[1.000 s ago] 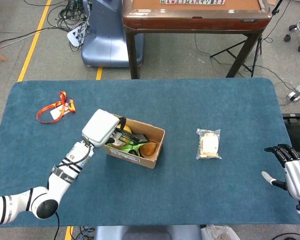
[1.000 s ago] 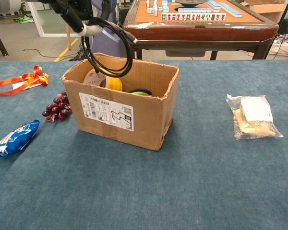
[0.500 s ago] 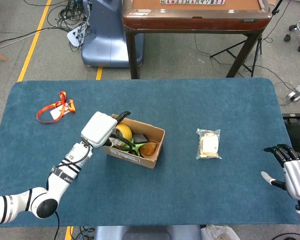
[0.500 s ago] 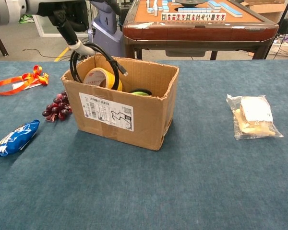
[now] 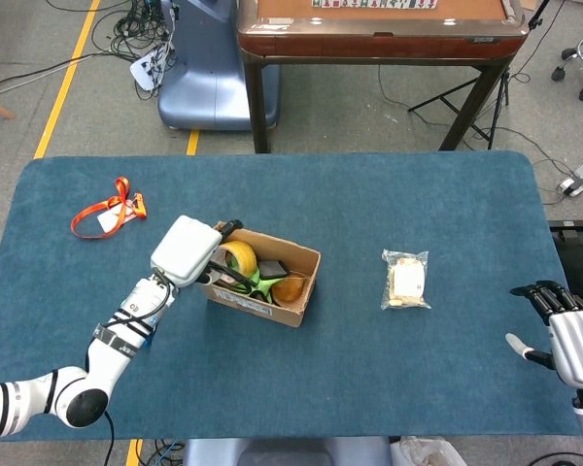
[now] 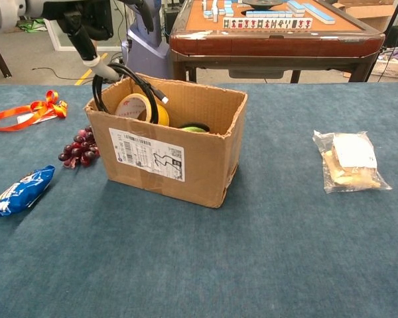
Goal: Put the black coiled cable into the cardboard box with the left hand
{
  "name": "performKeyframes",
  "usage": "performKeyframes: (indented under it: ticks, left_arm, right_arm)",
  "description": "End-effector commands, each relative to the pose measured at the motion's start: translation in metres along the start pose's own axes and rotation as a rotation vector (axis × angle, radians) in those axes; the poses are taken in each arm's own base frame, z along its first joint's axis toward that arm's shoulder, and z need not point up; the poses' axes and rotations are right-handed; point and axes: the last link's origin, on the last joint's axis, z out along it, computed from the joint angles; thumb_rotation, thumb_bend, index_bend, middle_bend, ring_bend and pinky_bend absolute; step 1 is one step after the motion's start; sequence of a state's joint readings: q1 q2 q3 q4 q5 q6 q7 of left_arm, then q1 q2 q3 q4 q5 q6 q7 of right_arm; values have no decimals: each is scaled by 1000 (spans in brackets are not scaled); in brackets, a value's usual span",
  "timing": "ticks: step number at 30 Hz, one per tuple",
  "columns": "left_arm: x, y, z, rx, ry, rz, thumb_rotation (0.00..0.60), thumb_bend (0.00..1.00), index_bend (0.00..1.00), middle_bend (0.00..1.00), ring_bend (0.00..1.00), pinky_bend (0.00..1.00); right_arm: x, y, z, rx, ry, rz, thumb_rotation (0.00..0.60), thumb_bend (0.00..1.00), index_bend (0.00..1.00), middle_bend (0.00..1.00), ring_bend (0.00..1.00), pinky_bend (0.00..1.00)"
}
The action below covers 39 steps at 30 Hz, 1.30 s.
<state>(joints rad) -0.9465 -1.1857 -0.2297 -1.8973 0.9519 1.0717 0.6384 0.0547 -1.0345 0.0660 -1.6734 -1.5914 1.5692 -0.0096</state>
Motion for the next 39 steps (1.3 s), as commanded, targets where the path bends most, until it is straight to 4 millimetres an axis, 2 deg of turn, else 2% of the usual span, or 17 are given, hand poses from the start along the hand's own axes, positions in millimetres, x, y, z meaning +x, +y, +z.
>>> performKeyframes:
  ticks: [1, 7, 17, 22, 25, 28, 31, 33, 35, 39]
  left_arm:
    - [-1, 1, 0, 2, 17, 68, 600, 40, 277, 1000, 928, 1000]
    - [-3, 6, 0, -13, 28, 108, 600, 2, 281, 1000, 929, 1000]
    - [-9, 9, 1, -22, -18, 225, 600, 0, 280, 1000, 928, 1000]
    - [-9, 4, -6, 17, -27, 164, 600, 0, 281, 1000, 916, 1000]
    - [-9, -6, -19, 38, -34, 138, 600, 0, 280, 999, 869, 1000]
    - [-10, -18, -37, 55, -27, 122, 600, 1, 275, 932, 794, 981]
    - [-11, -30, -57, 68, -10, 99, 600, 121, 267, 850, 742, 948]
    - [-13, -36, -71, 68, 10, 98, 600, 260, 266, 837, 730, 940]
    - [-17, -42, -88, 71, 17, 86, 600, 305, 266, 836, 728, 939]
    - [-21, -52, -114, 87, 27, 63, 600, 314, 266, 835, 727, 939]
  right_arm:
    - [0, 0, 0, -1, 1, 1, 600, 2, 334, 360, 234, 437]
    - [1, 0, 0, -1, 3, 2, 600, 2, 334, 360, 234, 437]
    - [1, 0, 0, 0, 0, 4, 600, 3, 334, 360, 234, 437]
    - [2, 1, 0, -1, 3, 6, 600, 2, 334, 360, 234, 437]
    - [3, 1, -1, -1, 5, 7, 600, 3, 334, 360, 234, 437]
    - [4, 1, -1, -1, 7, 7, 600, 2, 333, 360, 234, 437]
    - [3, 0, -1, -2, 8, 4, 600, 3, 334, 360, 234, 437]
    - [3, 0, 0, -1, 9, 3, 600, 3, 334, 360, 234, 437]
    - [3, 0, 0, -2, 10, 0, 600, 2, 334, 360, 234, 437]
    - [3, 0, 0, -4, 11, -4, 600, 2, 334, 360, 234, 437]
